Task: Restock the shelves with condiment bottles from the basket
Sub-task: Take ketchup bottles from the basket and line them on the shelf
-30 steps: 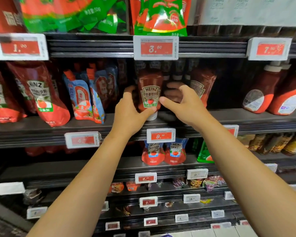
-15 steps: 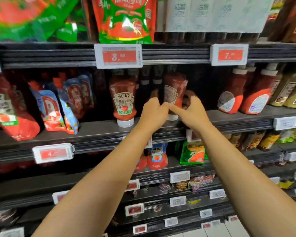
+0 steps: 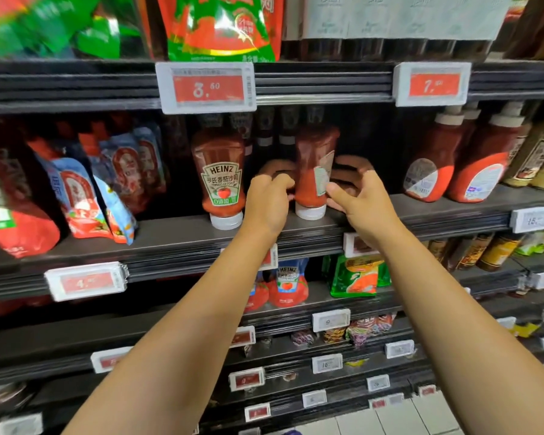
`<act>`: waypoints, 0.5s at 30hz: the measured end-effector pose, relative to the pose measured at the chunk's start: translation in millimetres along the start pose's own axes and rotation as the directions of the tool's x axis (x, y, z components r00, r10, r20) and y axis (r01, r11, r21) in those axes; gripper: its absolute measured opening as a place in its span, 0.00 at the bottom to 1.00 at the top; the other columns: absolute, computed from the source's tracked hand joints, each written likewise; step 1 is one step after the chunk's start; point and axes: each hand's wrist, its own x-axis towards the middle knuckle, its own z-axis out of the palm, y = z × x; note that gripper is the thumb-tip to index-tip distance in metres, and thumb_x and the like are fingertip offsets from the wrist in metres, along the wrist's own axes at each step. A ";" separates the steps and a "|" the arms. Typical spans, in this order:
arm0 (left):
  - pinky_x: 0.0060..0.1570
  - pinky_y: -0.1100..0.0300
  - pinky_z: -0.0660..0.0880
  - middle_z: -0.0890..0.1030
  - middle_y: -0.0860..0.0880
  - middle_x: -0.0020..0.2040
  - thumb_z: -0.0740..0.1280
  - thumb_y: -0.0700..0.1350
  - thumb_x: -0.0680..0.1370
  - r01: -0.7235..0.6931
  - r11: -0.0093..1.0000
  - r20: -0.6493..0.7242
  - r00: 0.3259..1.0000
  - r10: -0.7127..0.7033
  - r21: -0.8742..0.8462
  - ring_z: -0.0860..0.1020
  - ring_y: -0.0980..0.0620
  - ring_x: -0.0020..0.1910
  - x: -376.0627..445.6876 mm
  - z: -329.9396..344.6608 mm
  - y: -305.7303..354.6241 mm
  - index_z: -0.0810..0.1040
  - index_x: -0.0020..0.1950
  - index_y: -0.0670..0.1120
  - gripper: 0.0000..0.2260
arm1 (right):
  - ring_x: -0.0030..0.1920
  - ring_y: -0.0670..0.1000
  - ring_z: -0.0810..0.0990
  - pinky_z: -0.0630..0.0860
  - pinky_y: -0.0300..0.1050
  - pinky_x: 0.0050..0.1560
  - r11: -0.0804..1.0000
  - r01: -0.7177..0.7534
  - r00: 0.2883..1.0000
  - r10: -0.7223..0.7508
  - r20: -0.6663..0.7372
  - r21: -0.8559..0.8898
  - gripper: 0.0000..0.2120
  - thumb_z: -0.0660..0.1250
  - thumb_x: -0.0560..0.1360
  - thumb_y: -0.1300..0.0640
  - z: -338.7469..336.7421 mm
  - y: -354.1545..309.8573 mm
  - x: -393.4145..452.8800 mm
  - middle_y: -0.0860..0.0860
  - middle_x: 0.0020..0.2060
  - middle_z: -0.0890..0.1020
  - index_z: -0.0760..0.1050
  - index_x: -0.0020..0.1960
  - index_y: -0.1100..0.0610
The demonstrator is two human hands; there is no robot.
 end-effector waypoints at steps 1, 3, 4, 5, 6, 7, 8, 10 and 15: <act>0.55 0.42 0.80 0.85 0.44 0.46 0.64 0.45 0.70 -0.013 0.999 -0.021 1.000 0.014 0.035 0.82 0.45 0.50 0.2 0.1 -0.4 0.81 0.47 0.43 0.10 | 0.59 0.51 0.84 0.82 0.55 0.59 1.000 0.012 1.000 -0.012 -0.009 -0.015 0.18 0.66 0.81 0.66 0.3 0.8 -0.9 0.54 0.59 0.83 0.69 0.70 0.59; 0.56 0.43 0.79 0.85 0.46 0.50 0.65 0.46 0.71 -0.030 0.993 -0.022 0.999 0.033 0.110 0.82 0.45 0.53 0.9 0.7 -2.1 0.80 0.56 0.47 0.15 | 0.58 0.54 0.84 0.81 0.56 0.60 0.998 0.039 0.999 -0.039 0.009 -0.042 0.16 0.65 0.81 0.66 1.8 0.5 -2.6 0.55 0.58 0.84 0.72 0.67 0.58; 0.57 0.45 0.79 0.85 0.48 0.50 0.66 0.47 0.71 -0.042 0.991 0.007 0.999 0.041 0.124 0.82 0.48 0.53 0.6 1.3 -2.3 0.79 0.60 0.49 0.17 | 0.58 0.54 0.84 0.81 0.56 0.60 0.998 0.049 0.998 -0.048 0.026 -0.042 0.17 0.66 0.79 0.65 2.7 -1.4 -3.9 0.53 0.57 0.85 0.74 0.66 0.56; 0.58 0.46 0.79 0.85 0.50 0.51 0.66 0.47 0.72 -0.058 0.990 0.043 0.998 0.053 0.127 0.83 0.50 0.53 0.7 1.6 -2.6 0.79 0.61 0.51 0.18 | 0.58 0.52 0.84 0.80 0.53 0.61 0.997 0.060 0.997 -0.058 0.048 -0.041 0.18 0.68 0.76 0.63 3.1 -3.9 -5.6 0.51 0.56 0.85 0.75 0.65 0.54; 0.59 0.47 0.79 0.86 0.52 0.51 0.66 0.47 0.72 -0.074 0.989 0.072 0.995 0.065 0.127 0.83 0.52 0.53 1.5 2.1 -3.2 0.79 0.61 0.52 0.17 | 0.59 0.50 0.83 0.79 0.50 0.62 0.996 0.073 0.995 -0.069 0.075 -0.052 0.21 0.71 0.73 0.59 2.9 -6.5 -7.0 0.50 0.57 0.85 0.75 0.65 0.52; 0.59 0.47 0.79 0.86 0.52 0.51 0.66 0.46 0.73 -0.085 0.989 0.096 0.993 0.073 0.120 0.83 0.53 0.53 2.3 2.1 -3.7 0.80 0.60 0.53 0.16 | 0.61 0.48 0.82 0.78 0.46 0.63 0.994 0.085 0.992 -0.077 0.103 -0.075 0.25 0.73 0.70 0.56 2.5 -8.4 -8.7 0.49 0.58 0.84 0.74 0.66 0.51; 0.59 0.47 0.79 0.86 0.51 0.51 0.66 0.46 0.73 -0.089 0.990 0.115 0.990 0.076 0.108 0.83 0.52 0.53 2.6 1.9 -4.3 0.81 0.58 0.53 0.14 | 0.62 0.46 0.82 0.78 0.42 0.61 0.991 0.092 0.989 -0.079 0.126 -0.099 0.27 0.75 0.69 0.54 2.0 -9.1 -9.8 0.48 0.59 0.84 0.74 0.67 0.50; 0.55 0.47 0.81 0.87 0.50 0.49 0.70 0.48 0.70 -0.080 0.993 0.122 0.990 0.069 0.084 0.85 0.51 0.50 1.5 1.1 -6.3 0.82 0.54 0.52 0.13 | 0.61 0.44 0.81 0.78 0.36 0.57 0.987 0.090 0.986 -0.070 0.149 -0.133 0.28 0.78 0.69 0.56 1.2 -7.3 -10.3 0.47 0.59 0.84 0.73 0.67 0.51; 0.50 0.48 0.83 0.86 0.50 0.47 0.80 0.57 0.64 -0.036 0.973 0.089 0.996 0.016 0.228 0.85 0.52 0.46 -1.2 1.9 -9.7 0.81 0.53 0.48 0.23 | 0.56 0.43 0.83 0.79 0.37 0.53 0.973 0.094 0.992 -0.073 0.101 -0.211 0.25 0.79 0.72 0.55 2.3 -5.6 -7.9 0.48 0.57 0.84 0.75 0.65 0.55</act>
